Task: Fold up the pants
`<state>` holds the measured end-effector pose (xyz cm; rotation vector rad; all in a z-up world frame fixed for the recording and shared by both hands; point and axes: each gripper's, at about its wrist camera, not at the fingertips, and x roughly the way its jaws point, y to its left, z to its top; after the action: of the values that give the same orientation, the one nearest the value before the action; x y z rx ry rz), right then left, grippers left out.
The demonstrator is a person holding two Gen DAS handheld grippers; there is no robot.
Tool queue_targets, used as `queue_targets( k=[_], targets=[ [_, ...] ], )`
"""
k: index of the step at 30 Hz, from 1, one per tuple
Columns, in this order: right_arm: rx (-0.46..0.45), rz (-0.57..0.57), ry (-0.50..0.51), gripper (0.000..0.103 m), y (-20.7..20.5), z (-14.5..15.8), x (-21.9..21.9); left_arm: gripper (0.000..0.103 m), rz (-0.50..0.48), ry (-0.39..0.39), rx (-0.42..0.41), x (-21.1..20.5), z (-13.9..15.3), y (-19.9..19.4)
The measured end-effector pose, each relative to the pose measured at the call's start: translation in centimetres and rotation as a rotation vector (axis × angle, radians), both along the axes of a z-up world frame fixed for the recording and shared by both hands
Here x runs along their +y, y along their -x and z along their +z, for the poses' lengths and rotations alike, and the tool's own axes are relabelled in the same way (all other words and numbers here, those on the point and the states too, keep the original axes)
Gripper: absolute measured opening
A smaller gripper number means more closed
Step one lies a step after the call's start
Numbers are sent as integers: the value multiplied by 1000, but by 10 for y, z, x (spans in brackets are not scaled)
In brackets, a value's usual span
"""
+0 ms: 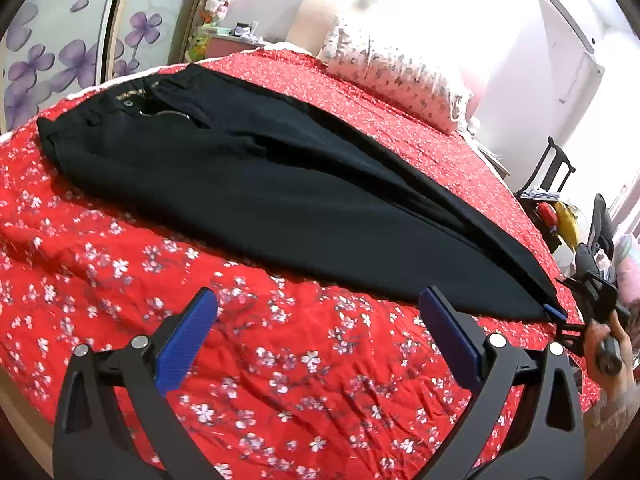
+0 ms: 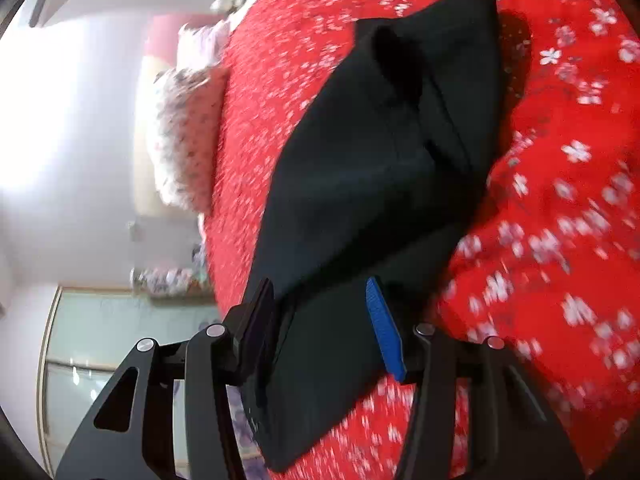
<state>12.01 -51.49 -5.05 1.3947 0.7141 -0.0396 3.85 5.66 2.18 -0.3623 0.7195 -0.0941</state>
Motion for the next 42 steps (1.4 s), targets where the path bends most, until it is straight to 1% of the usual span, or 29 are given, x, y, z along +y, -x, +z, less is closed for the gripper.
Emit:
queue_targets(
  k=[2,5,6,7,8,9,11,12,13,15,16,17,18,19,21,22,23,24,25,26,27,28,30,32,33,35,38,40,42],
  targets=[
    [27,-36,-5,51,-7,-5,0,101,8,-1,-4,4,1,0],
    [54,-86,-10,45,-10,-12,3,101,22,12,4,10,-2,-1],
    [57,-96,7,35,-13,-11,3,101,25,17,8,11,-3,-1],
    [59,-111,36,21,-16,-10,0,101,26,21,11,12,-3,-1],
    [61,-119,54,14,-18,-10,-3,101,26,21,15,13,-4,-2],
    [58,-121,67,6,-22,-8,-7,101,25,18,17,13,-4,-2],
    [-16,-128,91,4,-22,4,-15,101,25,7,9,14,-3,0],
    [-89,-127,121,4,-19,17,-18,101,26,-1,2,15,-2,1],
    [-173,-116,196,4,-15,36,-19,101,27,-8,-3,15,-1,2],
    [-262,-94,374,4,0,60,-16,101,30,-17,-16,17,0,3],
    [-247,-85,422,4,4,61,-15,101,31,-14,-17,18,0,3],
    [-200,-75,444,4,8,54,-16,101,32,-2,-15,19,0,2],
    [-142,-62,435,4,10,43,-18,101,31,10,-11,20,-1,2],
    [-73,-53,398,4,14,24,-20,101,30,17,-7,20,-1,2],
    [28,-39,331,4,19,-8,-20,101,24,31,2,21,-2,1],
    [17,-43,335,4,21,-10,-19,101,27,39,2,21,-1,2],
    [13,-37,362,4,22,-7,-16,101,30,42,-1,22,0,3],
    [29,-28,385,10,21,-2,-13,101,34,41,-4,23,0,3],
    [43,-25,381,16,20,0,-12,101,37,37,-6,24,1,4],
    [60,-20,367,18,20,2,-12,101,40,34,-6,26,1,4],
    [72,-19,349,25,22,5,-12,101,40,36,-4,27,1,4],
    [73,-28,345,36,27,9,-9,101,41,41,-3,29,1,3],
    [32,-45,335,48,33,19,0,101,49,53,-2,31,0,3],
    [-60,-2,302,48,28,29,20,101,47,59,0,31,0,0],
    [-88,38,279,49,21,31,31,101,39,60,1,30,0,0],
    [-109,141,177,48,-2,25,56,101,21,58,-8,28,0,-2],
    [-85,202,43,48,-27,4,83,101,2,55,-63,25,4,4],
    [-51,216,23,48,-40,-6,97,101,3,58,-80,24,6,7],
    [-23,207,41,47,-52,-13,104,101,9,64,-62,28,6,8]
  ],
)
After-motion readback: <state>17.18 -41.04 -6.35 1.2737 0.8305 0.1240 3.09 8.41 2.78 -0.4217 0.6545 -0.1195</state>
